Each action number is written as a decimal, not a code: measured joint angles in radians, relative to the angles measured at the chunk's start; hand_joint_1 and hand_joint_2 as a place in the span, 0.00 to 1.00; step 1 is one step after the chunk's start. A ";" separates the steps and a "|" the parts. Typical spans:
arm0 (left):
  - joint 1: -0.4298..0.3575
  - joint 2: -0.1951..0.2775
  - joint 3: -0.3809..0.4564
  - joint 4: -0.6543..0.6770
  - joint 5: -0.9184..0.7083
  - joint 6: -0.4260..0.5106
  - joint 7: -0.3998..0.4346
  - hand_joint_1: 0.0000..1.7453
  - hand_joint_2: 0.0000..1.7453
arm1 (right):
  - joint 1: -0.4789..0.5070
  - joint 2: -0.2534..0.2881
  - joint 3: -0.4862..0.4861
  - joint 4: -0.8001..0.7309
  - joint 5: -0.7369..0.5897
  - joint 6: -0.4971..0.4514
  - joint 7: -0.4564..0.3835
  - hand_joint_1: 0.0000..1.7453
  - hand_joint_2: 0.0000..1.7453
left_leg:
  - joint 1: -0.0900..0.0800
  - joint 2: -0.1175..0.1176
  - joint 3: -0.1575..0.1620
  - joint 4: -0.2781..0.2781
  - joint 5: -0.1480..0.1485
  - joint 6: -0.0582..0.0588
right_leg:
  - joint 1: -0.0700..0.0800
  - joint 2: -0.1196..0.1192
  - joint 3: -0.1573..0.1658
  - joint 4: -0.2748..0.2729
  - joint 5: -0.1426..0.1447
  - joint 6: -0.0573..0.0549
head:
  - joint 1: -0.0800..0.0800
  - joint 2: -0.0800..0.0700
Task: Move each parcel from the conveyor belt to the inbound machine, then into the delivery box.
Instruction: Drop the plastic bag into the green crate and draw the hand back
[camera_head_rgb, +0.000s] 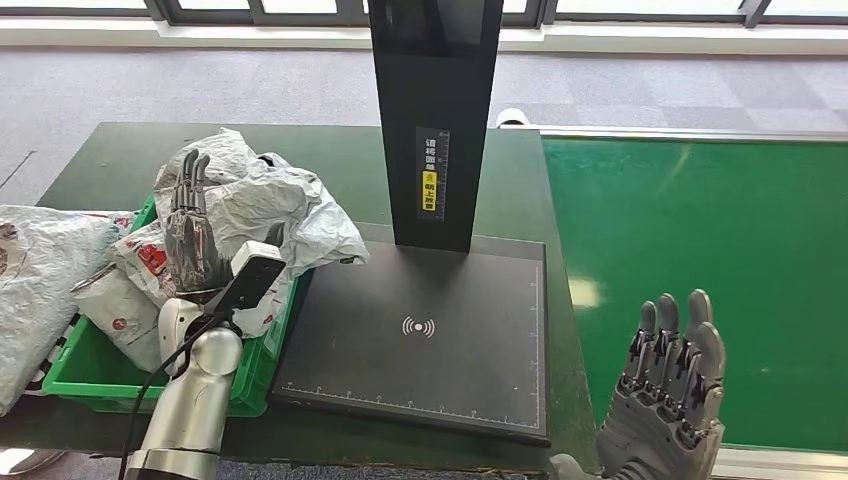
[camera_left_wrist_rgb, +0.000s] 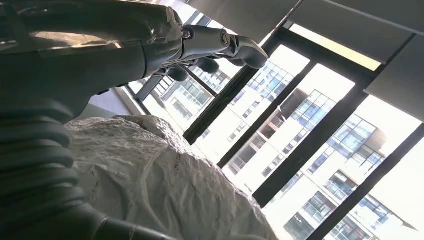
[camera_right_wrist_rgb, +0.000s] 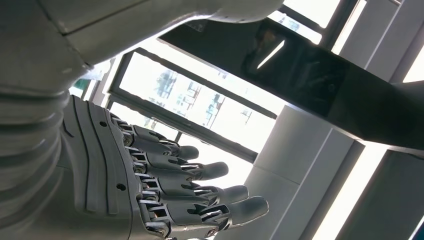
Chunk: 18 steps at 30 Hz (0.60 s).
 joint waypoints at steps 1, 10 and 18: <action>0.008 -0.002 -0.001 -0.017 0.009 0.003 -0.004 0.00 0.00 | 0.000 0.000 0.000 0.000 0.001 -0.002 0.000 0.00 0.00 | 0.000 0.000 0.000 0.000 0.000 0.000 | 0.000 0.000 0.000 0.000 0.000 0.000 | 0.000 0.000; 0.094 -0.016 -0.003 -0.175 0.074 0.018 -0.030 0.00 0.00 | 0.001 0.000 -0.001 0.000 0.000 -0.008 0.000 0.00 0.00 | 0.000 0.000 0.000 0.000 0.000 0.000 | 0.000 0.000 0.000 0.000 0.000 0.000 | 0.000 0.000; 0.112 -0.018 -0.003 -0.215 0.074 0.018 -0.031 0.00 0.00 | 0.001 0.000 -0.001 0.000 0.000 -0.008 0.000 0.00 0.00 | 0.000 0.000 0.000 0.000 0.000 0.000 | 0.000 0.000 0.000 0.000 0.000 0.000 | 0.000 0.000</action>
